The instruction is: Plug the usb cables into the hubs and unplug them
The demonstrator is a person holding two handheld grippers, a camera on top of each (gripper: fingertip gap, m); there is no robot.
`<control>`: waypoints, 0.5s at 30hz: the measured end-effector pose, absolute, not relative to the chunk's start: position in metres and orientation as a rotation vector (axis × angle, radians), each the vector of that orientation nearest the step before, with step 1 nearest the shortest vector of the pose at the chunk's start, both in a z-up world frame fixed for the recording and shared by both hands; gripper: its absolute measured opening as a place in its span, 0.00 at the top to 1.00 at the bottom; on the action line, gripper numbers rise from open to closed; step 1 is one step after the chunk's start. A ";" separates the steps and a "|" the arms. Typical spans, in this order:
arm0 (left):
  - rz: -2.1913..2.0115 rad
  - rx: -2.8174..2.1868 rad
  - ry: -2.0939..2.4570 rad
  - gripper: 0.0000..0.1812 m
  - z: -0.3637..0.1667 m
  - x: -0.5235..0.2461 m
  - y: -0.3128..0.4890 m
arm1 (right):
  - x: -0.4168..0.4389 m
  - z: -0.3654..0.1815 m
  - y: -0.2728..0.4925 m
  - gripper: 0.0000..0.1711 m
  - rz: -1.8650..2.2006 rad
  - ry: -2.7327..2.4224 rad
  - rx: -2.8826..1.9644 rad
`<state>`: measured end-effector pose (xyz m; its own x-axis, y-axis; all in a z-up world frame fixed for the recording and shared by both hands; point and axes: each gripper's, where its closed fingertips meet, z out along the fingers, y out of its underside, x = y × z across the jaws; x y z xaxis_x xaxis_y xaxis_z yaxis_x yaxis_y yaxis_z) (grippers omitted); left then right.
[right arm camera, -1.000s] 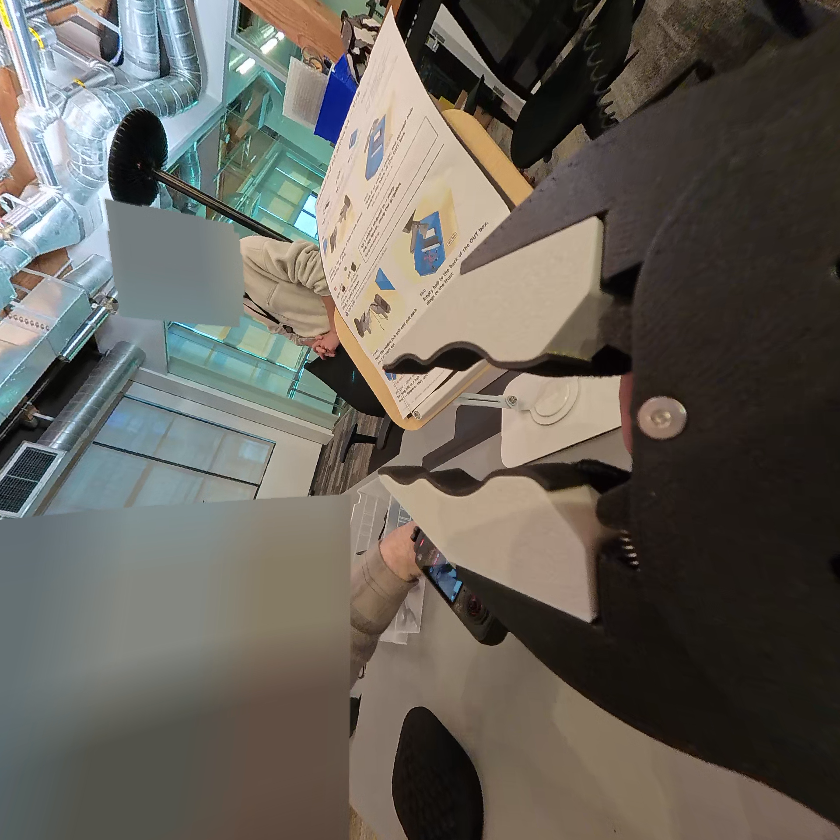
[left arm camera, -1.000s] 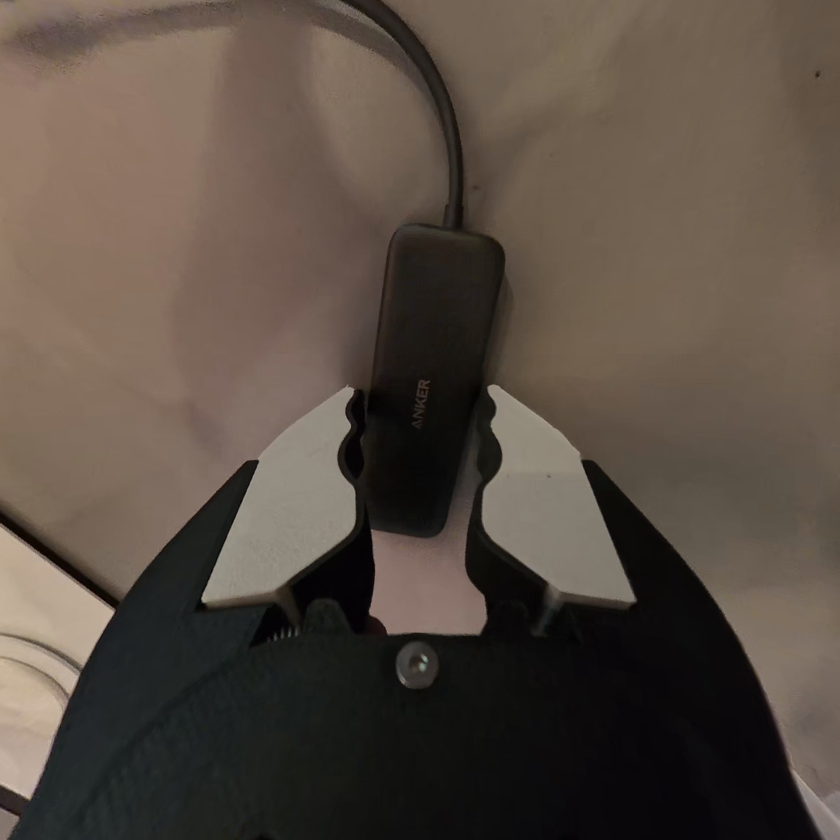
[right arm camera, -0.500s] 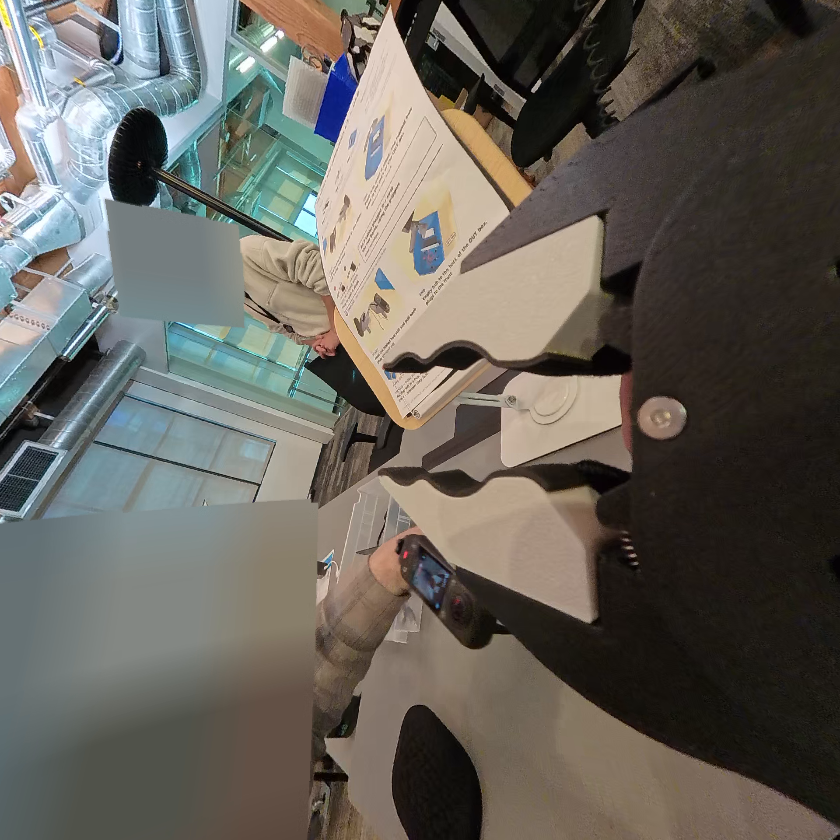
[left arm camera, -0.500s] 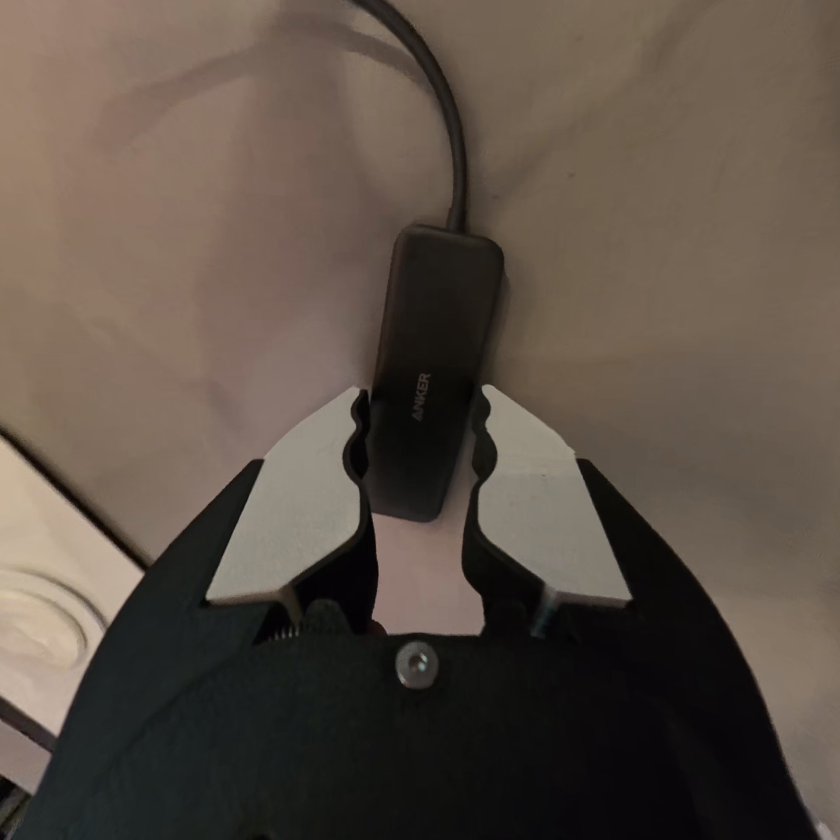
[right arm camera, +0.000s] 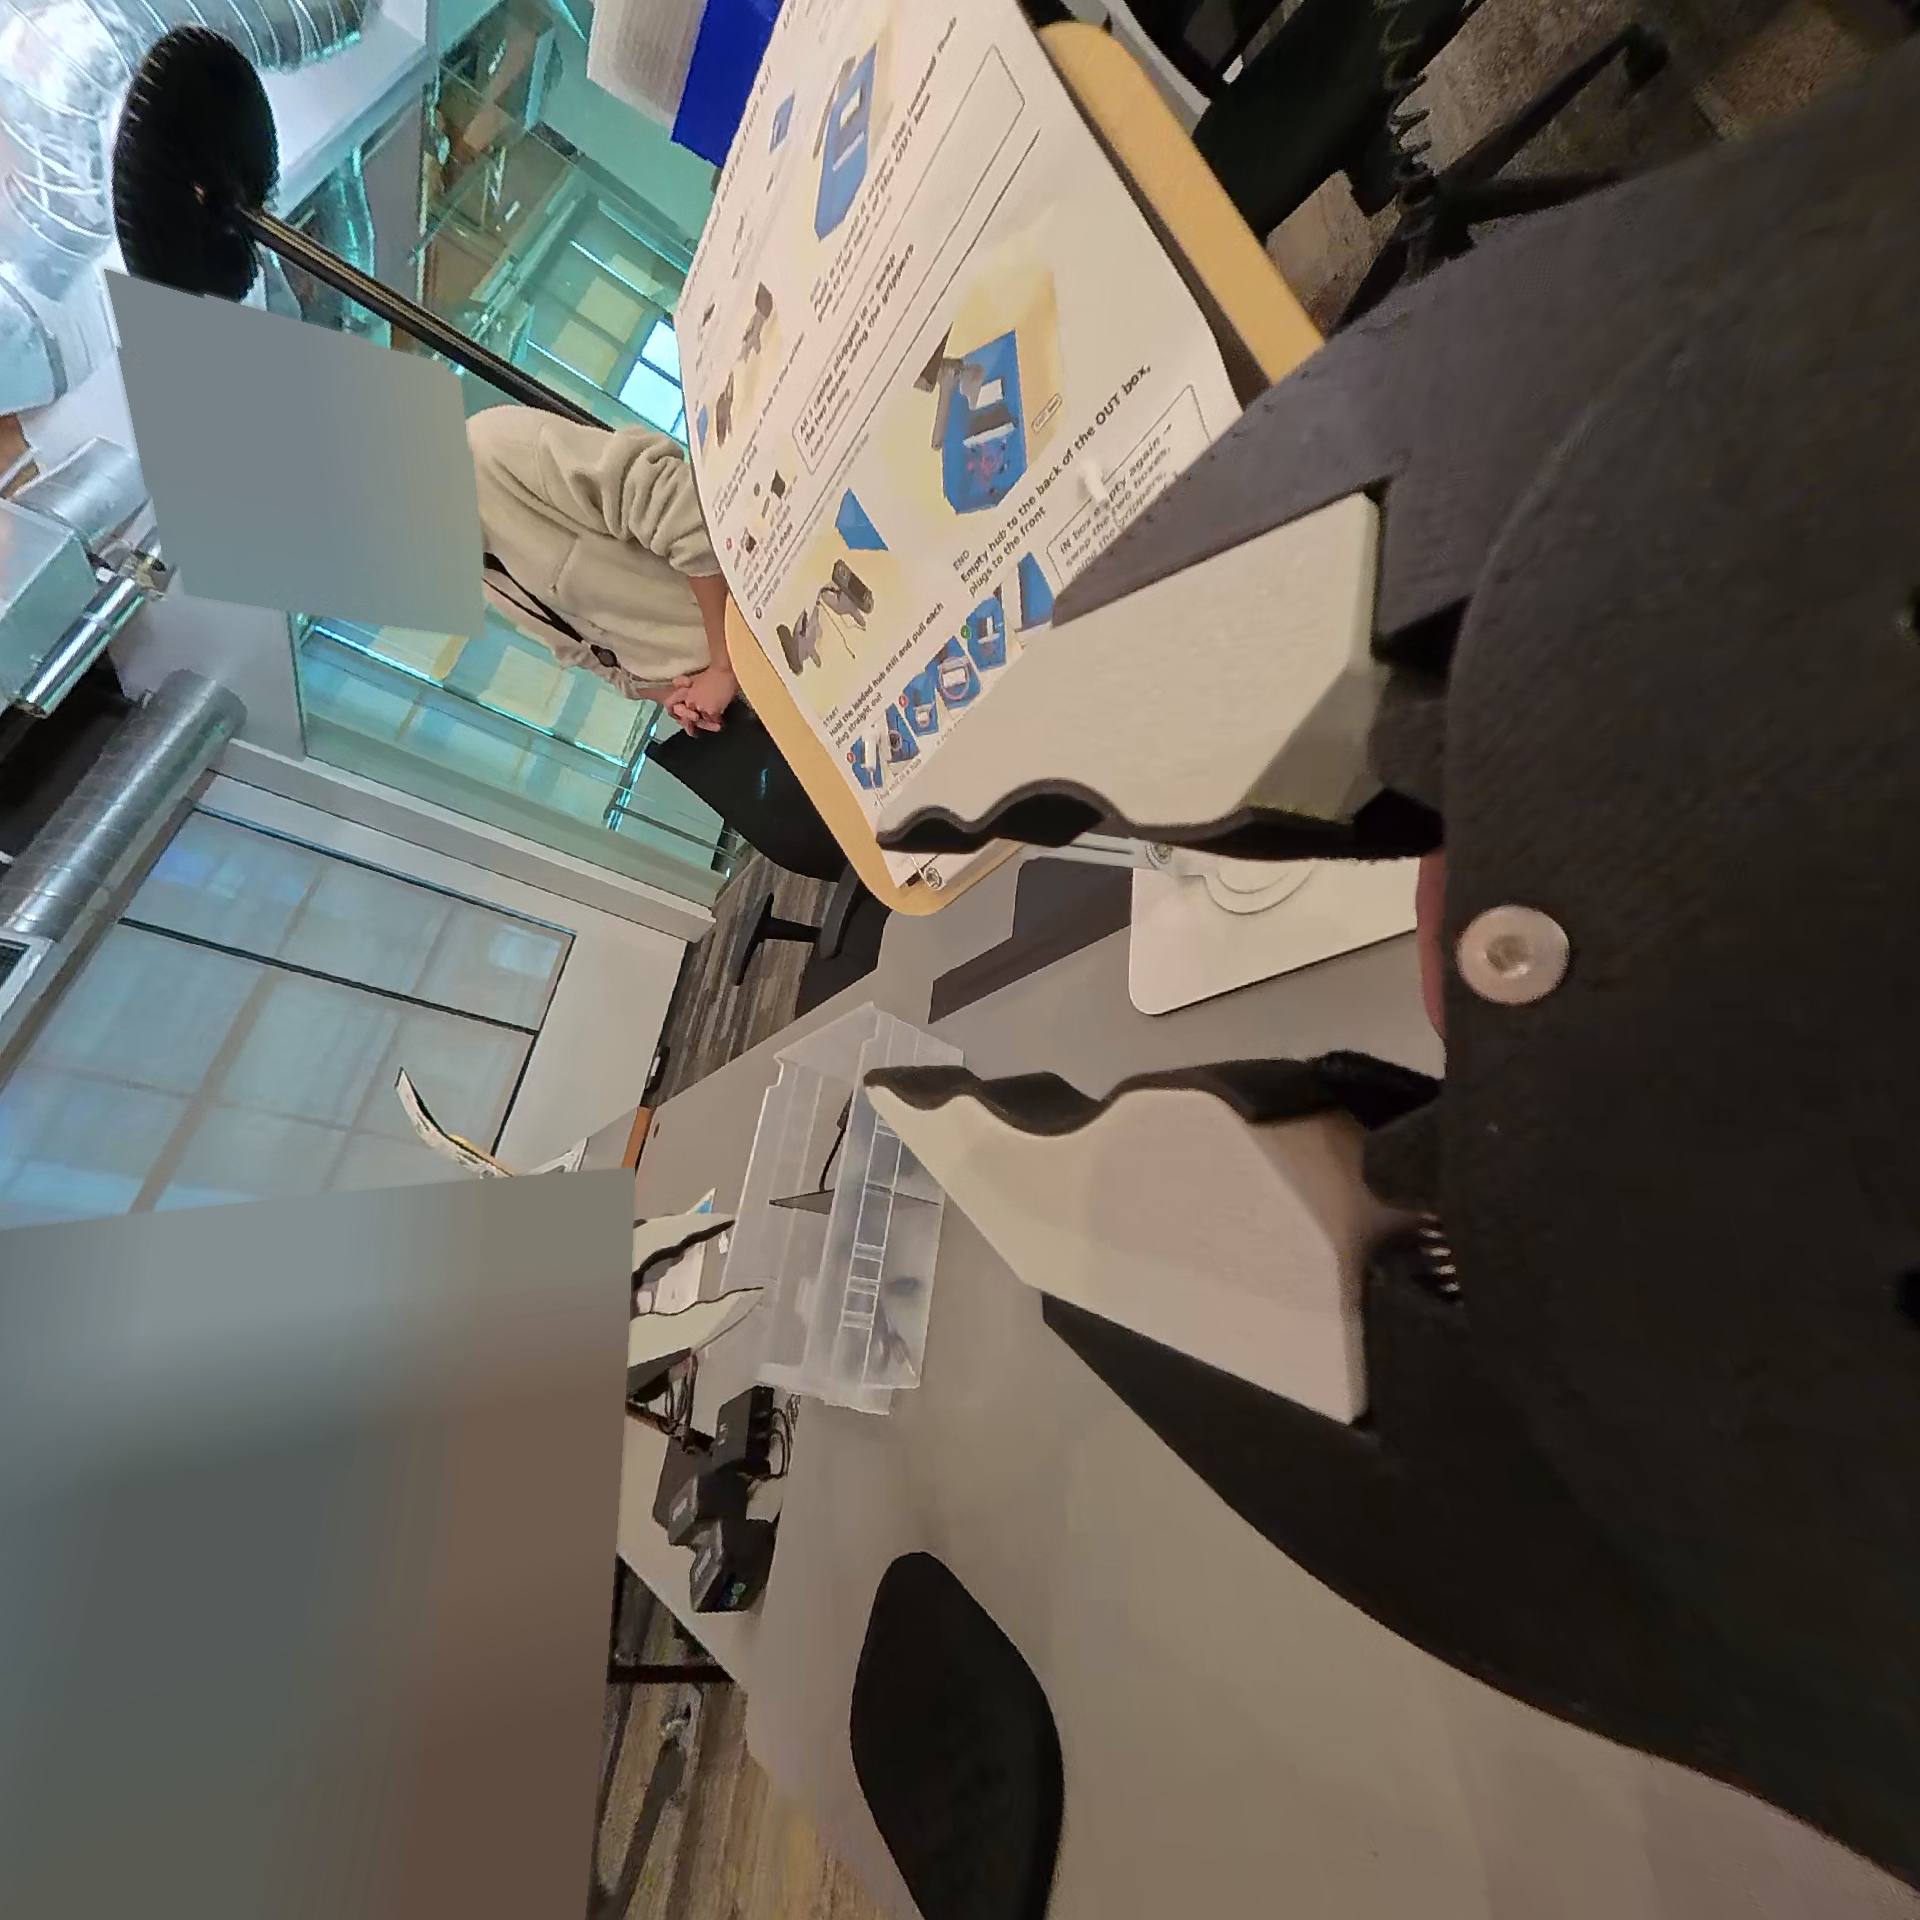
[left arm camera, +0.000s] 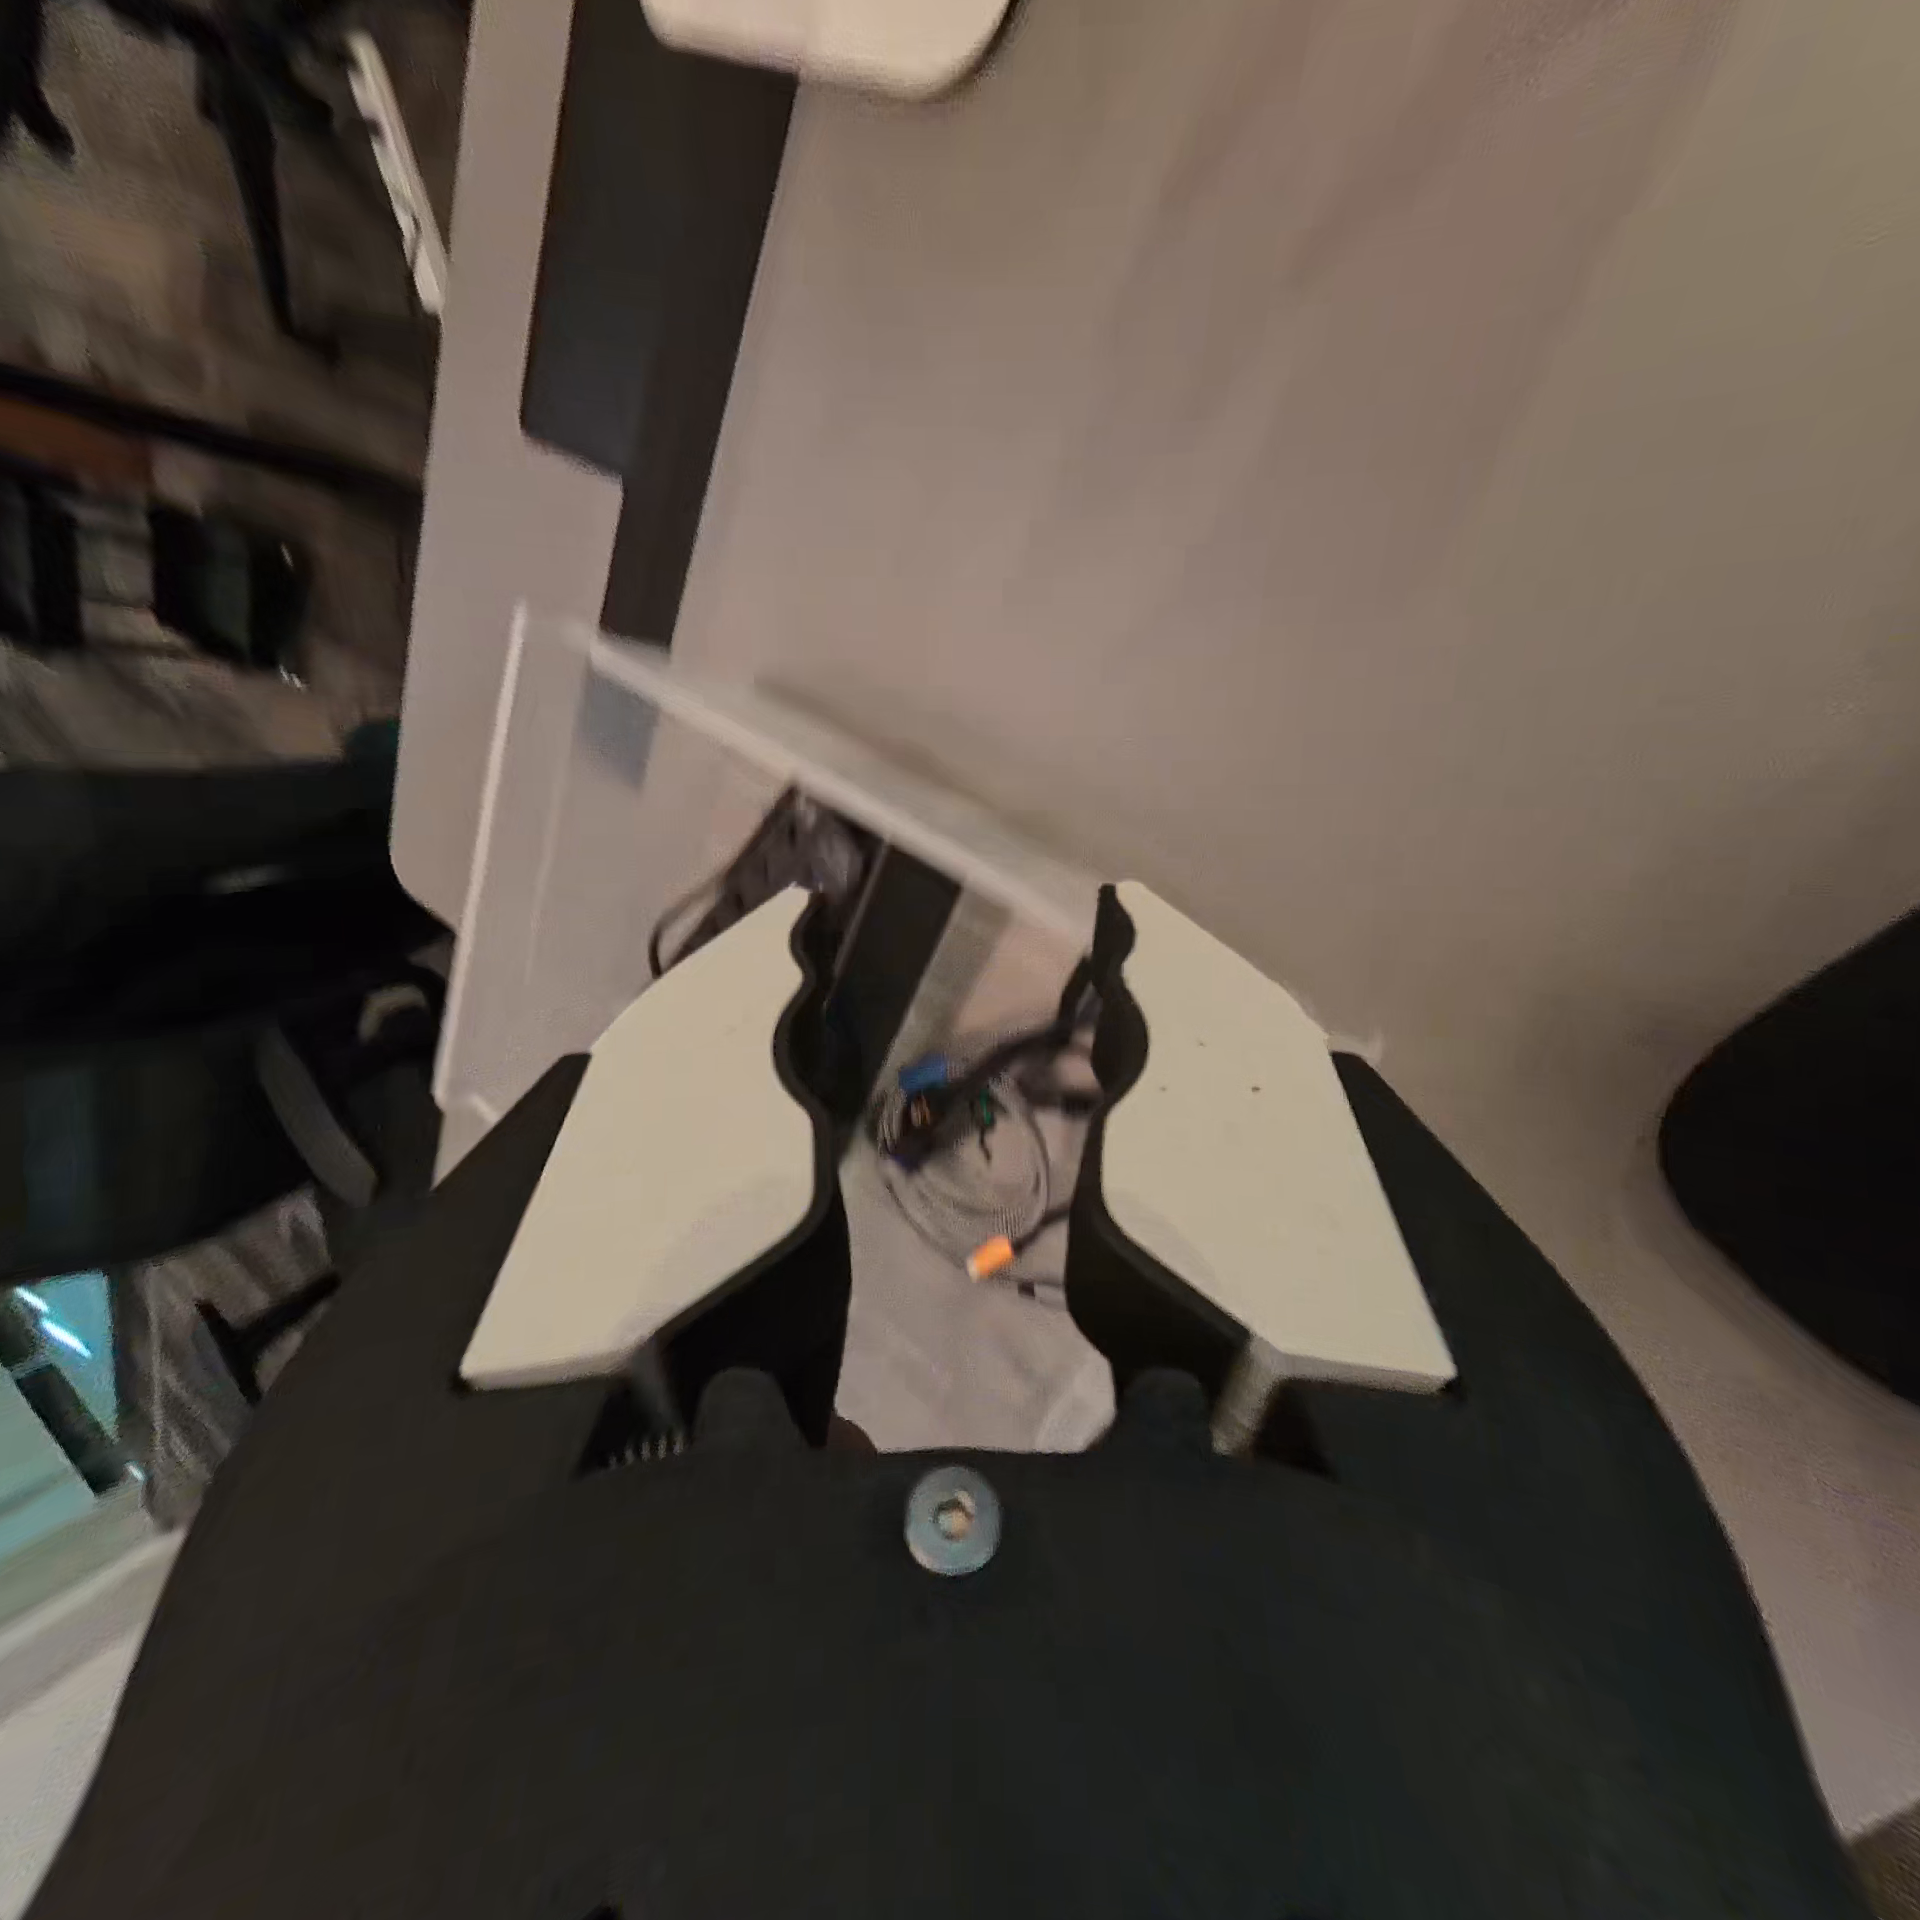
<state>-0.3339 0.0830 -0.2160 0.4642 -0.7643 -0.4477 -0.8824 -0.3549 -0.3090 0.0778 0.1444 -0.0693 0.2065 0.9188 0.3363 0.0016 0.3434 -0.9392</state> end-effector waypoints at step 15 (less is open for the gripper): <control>0.264 -2.733 1.245 0.81 -0.352 -0.456 0.054 | 0.054 -0.090 0.152 0.77 0.832 -1.243 -1.073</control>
